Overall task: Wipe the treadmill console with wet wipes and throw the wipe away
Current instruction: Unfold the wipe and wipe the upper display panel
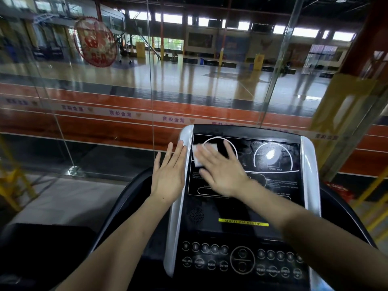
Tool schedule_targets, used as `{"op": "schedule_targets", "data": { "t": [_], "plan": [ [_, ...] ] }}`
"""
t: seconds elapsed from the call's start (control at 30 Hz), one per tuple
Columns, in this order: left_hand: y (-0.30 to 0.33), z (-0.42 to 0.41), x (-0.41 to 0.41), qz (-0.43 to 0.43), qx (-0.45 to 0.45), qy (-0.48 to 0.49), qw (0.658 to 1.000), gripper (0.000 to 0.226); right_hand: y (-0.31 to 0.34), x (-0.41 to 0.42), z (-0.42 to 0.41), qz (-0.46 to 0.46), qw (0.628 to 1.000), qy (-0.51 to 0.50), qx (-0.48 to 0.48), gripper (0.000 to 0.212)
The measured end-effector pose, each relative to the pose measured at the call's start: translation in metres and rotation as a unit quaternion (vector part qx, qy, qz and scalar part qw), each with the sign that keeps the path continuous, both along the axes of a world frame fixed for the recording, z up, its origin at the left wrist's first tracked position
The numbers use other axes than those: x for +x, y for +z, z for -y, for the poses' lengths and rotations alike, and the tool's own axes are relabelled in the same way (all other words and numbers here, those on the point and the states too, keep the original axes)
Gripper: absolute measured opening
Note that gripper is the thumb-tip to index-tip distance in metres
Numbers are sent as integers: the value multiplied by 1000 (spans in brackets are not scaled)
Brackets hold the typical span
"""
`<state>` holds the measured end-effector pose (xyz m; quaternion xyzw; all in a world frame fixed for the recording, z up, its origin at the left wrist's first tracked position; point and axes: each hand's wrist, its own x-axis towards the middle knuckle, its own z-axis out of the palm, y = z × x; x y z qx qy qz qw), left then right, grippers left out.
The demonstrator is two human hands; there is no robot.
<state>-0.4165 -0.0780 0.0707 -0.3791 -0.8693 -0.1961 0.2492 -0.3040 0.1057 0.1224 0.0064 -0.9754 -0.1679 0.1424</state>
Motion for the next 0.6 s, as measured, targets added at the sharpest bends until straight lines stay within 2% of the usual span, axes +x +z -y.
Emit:
{"op": "schedule_targets", "data": {
  "t": [0.07,0.13,0.3,0.4,0.5,0.6],
  "plan": [
    [0,2,0,7,6,-5,1000,67,17,-18,-3,-11,999,-43,-23,67],
    [2,5,0,10,-4,-14,1000,63,10,-16,2,-14,998,-36,-45,69],
    [6,8,5,25,-27,-17,999,65,-60,44,36,21,999,33,-37,66],
    [8,6,8,31,-26,-9,999,73,-76,59,40,33,998,43,-28,66],
    [9,5,11,29,-29,-7,999,76,-60,49,28,32,999,39,-1,66],
    [10,4,15,30,-32,2,999,75,-17,14,6,-7,1000,-12,-2,67]
  ]
}}
